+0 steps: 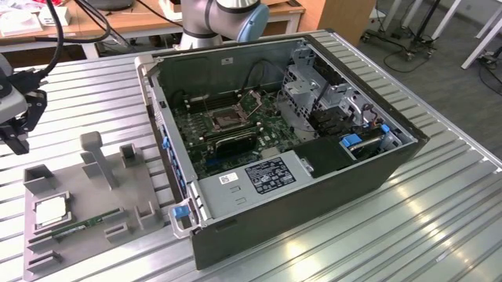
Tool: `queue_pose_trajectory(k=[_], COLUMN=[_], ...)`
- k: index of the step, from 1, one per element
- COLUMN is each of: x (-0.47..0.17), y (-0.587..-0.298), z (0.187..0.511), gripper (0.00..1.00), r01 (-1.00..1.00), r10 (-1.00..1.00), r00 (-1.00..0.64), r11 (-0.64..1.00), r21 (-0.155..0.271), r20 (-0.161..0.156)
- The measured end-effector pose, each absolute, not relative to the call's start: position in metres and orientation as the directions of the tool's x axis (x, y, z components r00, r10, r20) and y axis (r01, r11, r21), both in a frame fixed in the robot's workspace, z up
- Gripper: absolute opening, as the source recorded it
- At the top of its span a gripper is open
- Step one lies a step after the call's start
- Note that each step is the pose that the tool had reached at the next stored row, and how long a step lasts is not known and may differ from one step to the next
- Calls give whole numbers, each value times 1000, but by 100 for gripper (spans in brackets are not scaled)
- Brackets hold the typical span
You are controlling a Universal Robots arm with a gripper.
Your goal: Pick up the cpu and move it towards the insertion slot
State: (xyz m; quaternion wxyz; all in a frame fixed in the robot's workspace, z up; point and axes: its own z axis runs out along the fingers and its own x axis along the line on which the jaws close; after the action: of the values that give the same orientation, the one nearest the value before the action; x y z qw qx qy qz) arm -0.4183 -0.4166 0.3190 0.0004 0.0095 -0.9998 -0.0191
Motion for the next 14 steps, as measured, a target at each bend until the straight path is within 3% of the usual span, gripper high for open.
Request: queue_pose_trajectory(k=[14], x=[-418], y=[-417], z=[306], gripper=[11], r01=[-19], r10=[-19], r00=[-1000], r11=[999], r21=[38], r20=[0])
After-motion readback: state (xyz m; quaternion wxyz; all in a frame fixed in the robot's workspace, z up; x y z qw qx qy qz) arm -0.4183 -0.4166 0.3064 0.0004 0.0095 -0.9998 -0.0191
